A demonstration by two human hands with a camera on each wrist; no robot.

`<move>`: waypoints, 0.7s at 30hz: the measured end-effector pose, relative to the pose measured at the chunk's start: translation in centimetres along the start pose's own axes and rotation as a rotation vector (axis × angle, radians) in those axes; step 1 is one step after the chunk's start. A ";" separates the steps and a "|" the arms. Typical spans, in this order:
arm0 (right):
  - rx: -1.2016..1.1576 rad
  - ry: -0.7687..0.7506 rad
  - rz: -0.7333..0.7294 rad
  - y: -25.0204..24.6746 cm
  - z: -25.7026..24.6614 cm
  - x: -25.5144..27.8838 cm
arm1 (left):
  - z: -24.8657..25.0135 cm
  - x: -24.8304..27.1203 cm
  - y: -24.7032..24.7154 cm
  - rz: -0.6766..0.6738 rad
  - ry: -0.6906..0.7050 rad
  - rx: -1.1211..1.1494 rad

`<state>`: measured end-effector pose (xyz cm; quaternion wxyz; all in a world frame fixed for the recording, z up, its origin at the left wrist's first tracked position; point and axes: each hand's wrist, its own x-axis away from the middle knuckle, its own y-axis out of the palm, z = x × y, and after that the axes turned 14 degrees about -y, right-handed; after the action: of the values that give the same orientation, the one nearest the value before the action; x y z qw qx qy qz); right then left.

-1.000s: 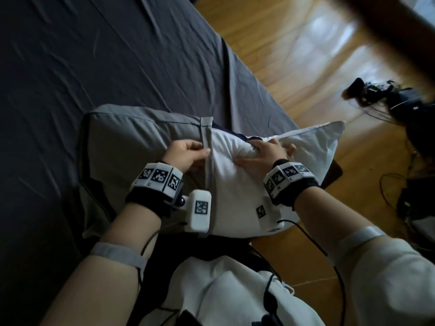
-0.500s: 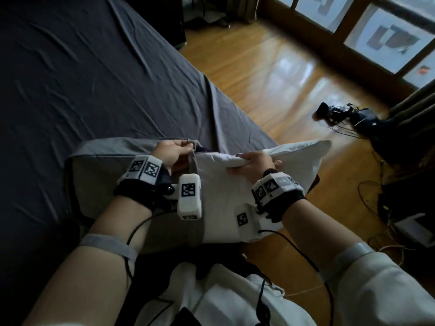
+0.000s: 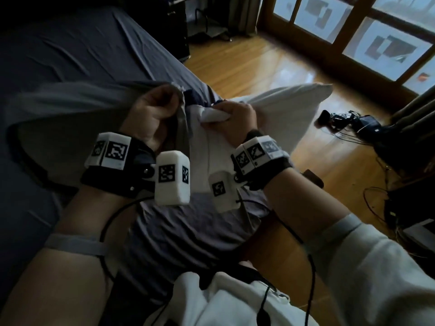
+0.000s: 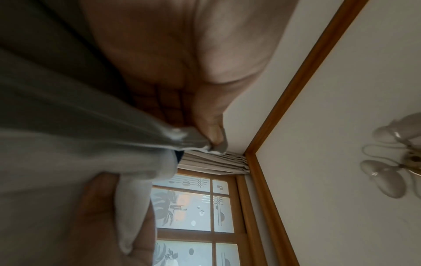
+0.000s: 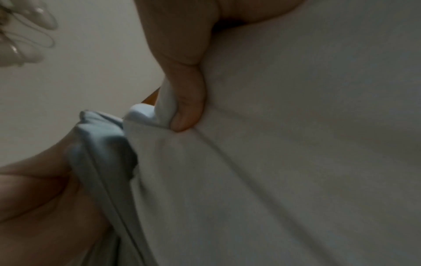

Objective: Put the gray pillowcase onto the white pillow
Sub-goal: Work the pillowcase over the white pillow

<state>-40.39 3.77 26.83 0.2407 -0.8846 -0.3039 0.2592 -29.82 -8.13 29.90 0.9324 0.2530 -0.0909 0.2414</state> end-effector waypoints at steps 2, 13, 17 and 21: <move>0.037 0.003 -0.029 -0.2 0.5 -0.2 | -0.6 0.6 -0.9 -0.001 -0.042 0.027; 0.162 0.569 -0.726 7.3 11.2 9.7 | -17.5 3.7 -8.6 0.301 -0.819 -0.178; 0.066 0.650 -0.975 7.7 12.3 10.0 | -16.3 2.7 -9.3 0.314 -0.874 -0.424; 0.123 0.430 -0.688 7.9 12.6 9.0 | -16.7 0.7 -10.5 0.594 -0.727 -0.585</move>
<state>-38.60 7.59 9.92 0.4238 -0.7494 -0.5086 -0.0095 -23.26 -7.16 11.29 0.7642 0.0141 -0.5376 0.3560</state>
